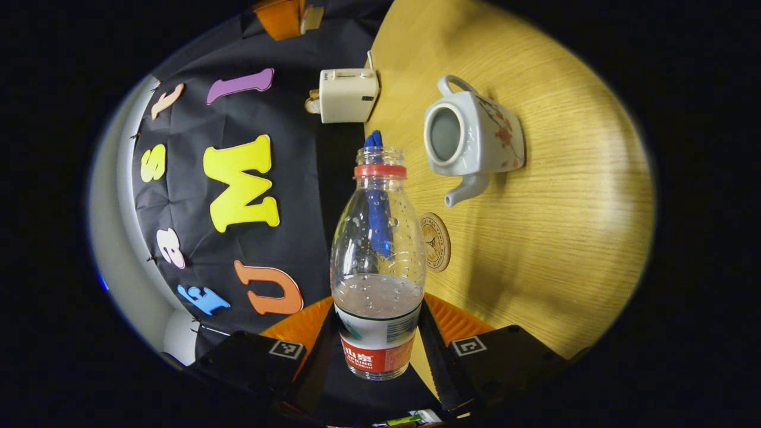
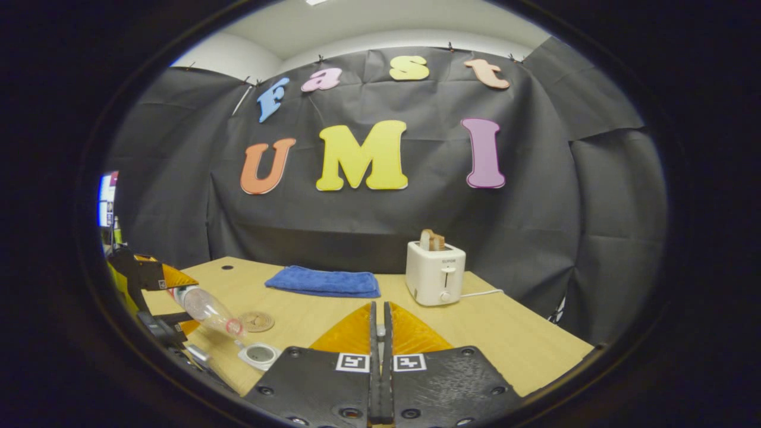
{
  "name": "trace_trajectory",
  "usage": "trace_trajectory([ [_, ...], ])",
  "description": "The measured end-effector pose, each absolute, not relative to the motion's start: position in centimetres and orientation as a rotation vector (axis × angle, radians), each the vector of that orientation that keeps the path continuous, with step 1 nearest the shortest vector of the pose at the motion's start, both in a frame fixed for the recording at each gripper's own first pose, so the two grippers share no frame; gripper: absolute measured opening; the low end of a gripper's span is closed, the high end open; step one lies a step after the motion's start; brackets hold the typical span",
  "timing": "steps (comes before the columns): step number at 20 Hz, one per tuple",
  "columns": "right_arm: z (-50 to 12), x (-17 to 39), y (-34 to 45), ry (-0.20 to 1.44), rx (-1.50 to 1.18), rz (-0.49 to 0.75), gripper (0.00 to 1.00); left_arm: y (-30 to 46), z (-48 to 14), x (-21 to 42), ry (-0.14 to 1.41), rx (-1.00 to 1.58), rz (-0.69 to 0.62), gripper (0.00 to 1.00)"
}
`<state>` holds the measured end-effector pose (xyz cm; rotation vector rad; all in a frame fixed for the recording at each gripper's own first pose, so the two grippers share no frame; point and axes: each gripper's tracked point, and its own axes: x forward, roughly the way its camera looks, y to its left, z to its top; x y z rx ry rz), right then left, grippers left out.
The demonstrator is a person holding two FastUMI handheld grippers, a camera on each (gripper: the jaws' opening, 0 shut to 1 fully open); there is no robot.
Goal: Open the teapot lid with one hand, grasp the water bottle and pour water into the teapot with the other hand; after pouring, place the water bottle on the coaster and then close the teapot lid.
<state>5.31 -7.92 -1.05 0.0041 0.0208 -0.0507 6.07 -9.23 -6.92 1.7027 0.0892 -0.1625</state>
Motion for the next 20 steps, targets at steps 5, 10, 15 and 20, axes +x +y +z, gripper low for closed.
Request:
trace_trajectory([
  [5, -0.9, 5.3, -8.6, 0.020, 0.015, -0.065, 0.00, -9.3, -6.7, 5.9, 0.078, 1.832, -0.155, 0.75],
  [10, -0.5, 5.0, -8.6, 0.013, 0.011, -0.063, 0.00, -9.5, -6.8, 5.7, 0.071, 1.889, -0.151, 0.75],
  [15, -0.5, 5.0, -8.5, 0.015, 0.012, -0.061, 0.00, -9.6, -5.7, 6.2, 0.050, 1.944, -0.136, 0.75],
  [20, -0.4, 5.0, -8.5, 0.018, 0.010, -0.061, 0.00, -9.5, -5.3, 6.1, 0.043, 2.004, -0.112, 0.75],
])
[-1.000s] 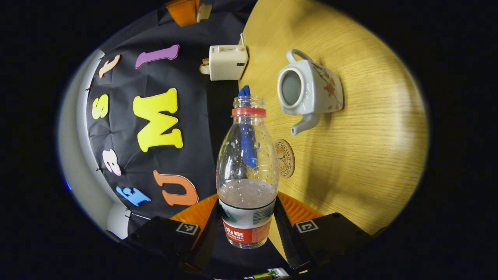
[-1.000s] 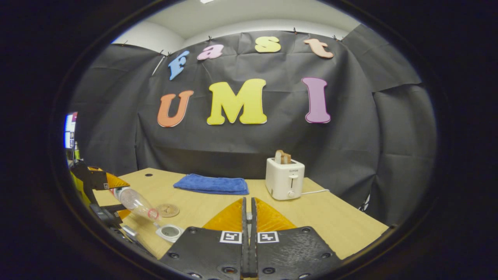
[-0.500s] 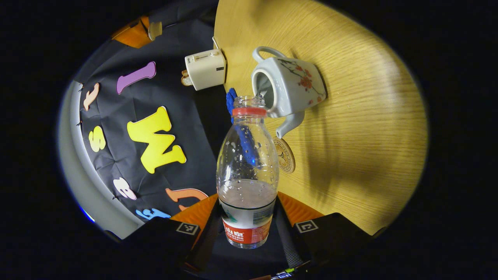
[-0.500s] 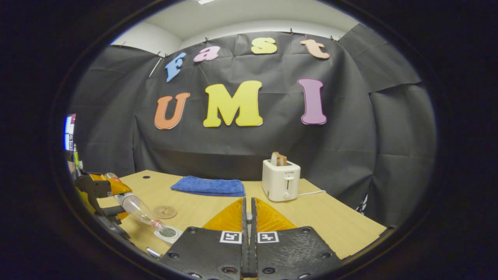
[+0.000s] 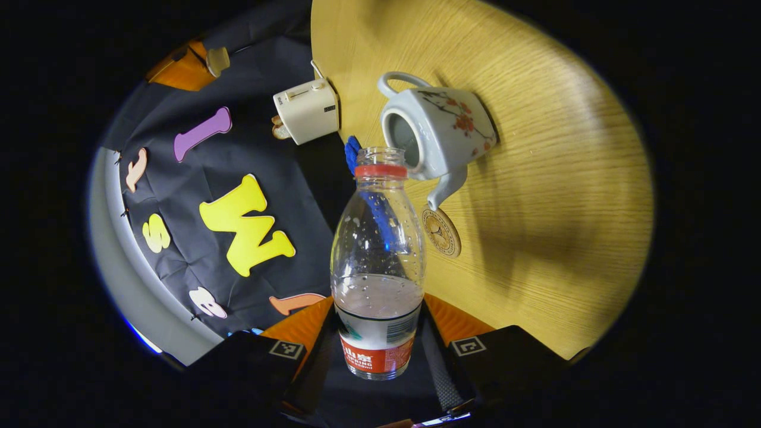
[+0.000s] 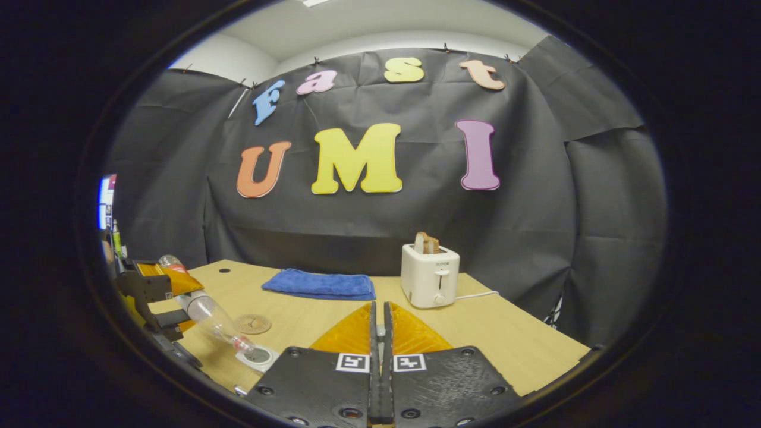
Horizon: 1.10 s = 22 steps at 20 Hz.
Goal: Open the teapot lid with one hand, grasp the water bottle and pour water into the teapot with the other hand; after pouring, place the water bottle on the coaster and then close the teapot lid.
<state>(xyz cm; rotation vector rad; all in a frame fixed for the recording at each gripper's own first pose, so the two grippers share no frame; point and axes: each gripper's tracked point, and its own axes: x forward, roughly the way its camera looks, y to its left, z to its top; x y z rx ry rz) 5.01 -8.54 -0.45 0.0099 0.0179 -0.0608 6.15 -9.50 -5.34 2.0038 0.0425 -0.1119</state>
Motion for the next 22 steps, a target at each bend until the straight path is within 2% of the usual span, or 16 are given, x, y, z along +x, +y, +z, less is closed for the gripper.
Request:
trace_trajectory([
  [15, -0.6, 5.0, -8.3, 0.024, -0.003, -0.056, 0.00, -9.9, -5.5, 6.5, 0.016, 2.057, -0.116, 0.75],
  [18, -0.7, 4.9, -8.4, 0.027, -0.012, -0.060, 0.00, -10.1, -5.6, 6.4, -0.003, 2.005, -0.128, 0.75],
  [22, -0.8, 5.0, -8.7, 0.034, -0.002, -0.065, 0.00, -10.2, -7.5, 6.7, 0.030, 1.759, -0.208, 0.75],
])
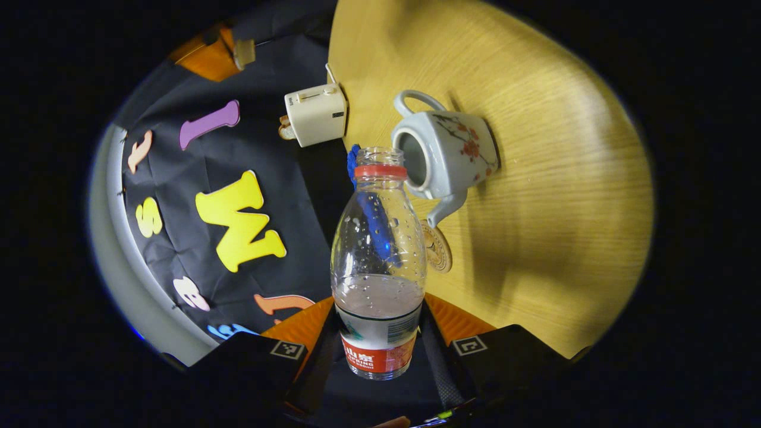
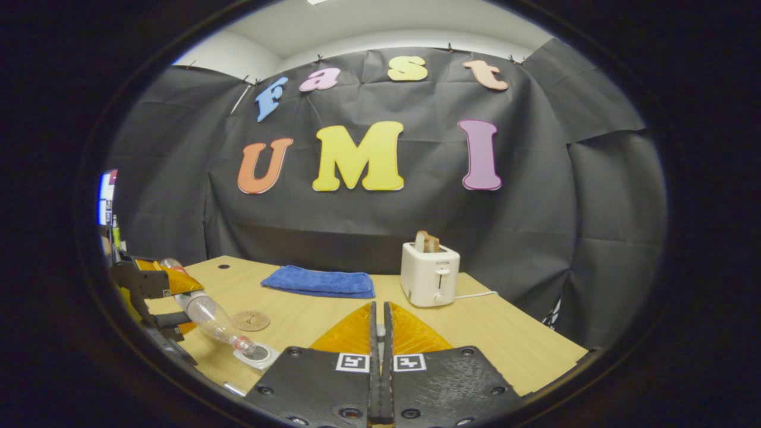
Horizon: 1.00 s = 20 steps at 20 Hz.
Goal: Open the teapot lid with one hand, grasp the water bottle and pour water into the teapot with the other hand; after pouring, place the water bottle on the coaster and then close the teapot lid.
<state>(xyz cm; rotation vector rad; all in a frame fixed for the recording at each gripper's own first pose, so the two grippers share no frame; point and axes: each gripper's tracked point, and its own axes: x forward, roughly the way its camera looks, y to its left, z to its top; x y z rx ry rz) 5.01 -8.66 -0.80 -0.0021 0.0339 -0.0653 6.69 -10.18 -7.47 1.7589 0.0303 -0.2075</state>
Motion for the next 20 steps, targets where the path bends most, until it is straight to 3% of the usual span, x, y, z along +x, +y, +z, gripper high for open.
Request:
trace_trajectory([
  [2, -0.5, 4.9, -9.0, 0.029, 0.001, -0.070, 0.00, -10.3, -7.3, 6.8, 0.022, 1.626, -0.209, 0.78],
  [8, 0.1, 4.5, -9.8, 0.020, 0.016, -0.094, 0.00, -10.4, -5.9, 8.6, -0.039, 1.174, -0.196, 0.75],
  [9, 0.2, 4.4, -9.7, 0.017, 0.015, -0.093, 0.00, -10.4, -5.3, 9.1, -0.060, 1.111, -0.188, 0.78],
  [10, 0.2, 4.4, -9.5, 0.017, 0.011, -0.089, 0.00, -10.1, -5.2, 9.6, -0.057, 1.045, -0.179, 0.74],
  [20, -1.2, 4.9, -7.4, 0.045, -0.034, -0.053, 0.00, -10.7, -5.0, 12.7, -0.010, 0.223, -0.251, 0.75],
])
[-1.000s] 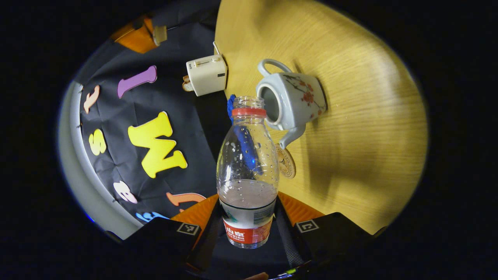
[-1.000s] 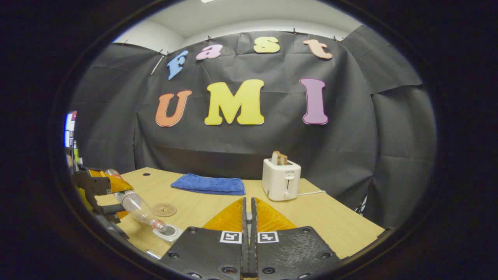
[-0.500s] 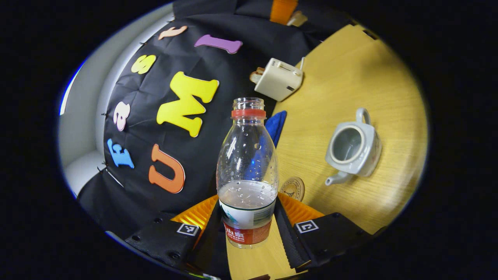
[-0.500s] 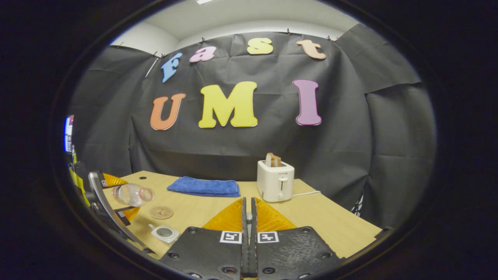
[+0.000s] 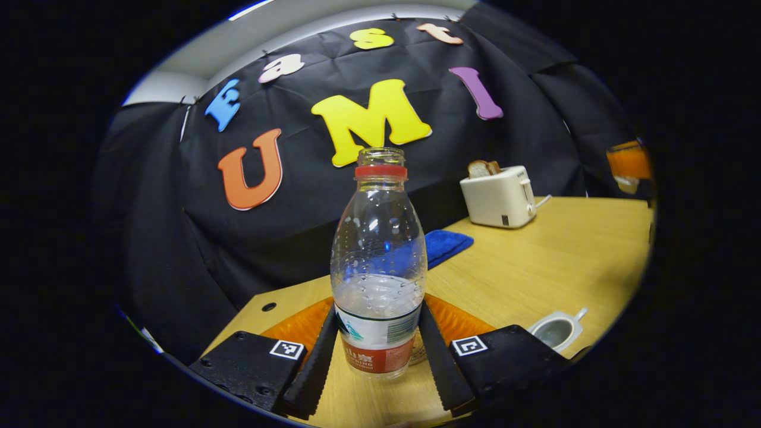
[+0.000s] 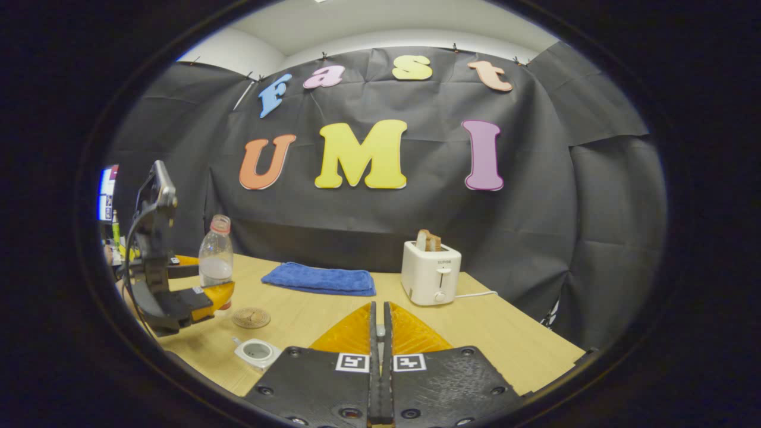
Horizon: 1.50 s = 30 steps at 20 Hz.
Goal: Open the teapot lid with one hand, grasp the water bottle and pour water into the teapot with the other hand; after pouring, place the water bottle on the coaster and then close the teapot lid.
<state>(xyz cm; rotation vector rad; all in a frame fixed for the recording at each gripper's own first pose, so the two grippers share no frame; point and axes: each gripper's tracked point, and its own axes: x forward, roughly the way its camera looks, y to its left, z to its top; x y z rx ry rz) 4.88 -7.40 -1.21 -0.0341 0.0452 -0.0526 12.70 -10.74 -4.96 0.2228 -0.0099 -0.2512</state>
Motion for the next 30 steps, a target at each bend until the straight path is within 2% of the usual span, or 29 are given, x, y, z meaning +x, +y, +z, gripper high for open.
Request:
trace_trajectory([
  [7, -2.0, 5.6, -7.4, 0.065, -0.035, -0.050, 0.00, -10.5, -6.1, 17.7, 0.078, -0.064, -0.266, 0.76],
  [15, -2.5, 5.8, -7.6, 0.079, -0.042, -0.053, 0.00, -11.9, -7.9, 18.7, 0.129, -0.079, -0.284, 0.77],
  [30, -3.1, 5.9, -7.2, 0.094, -0.053, -0.053, 0.00, -12.1, -6.3, 17.9, 0.088, 0.002, -0.285, 0.83],
])
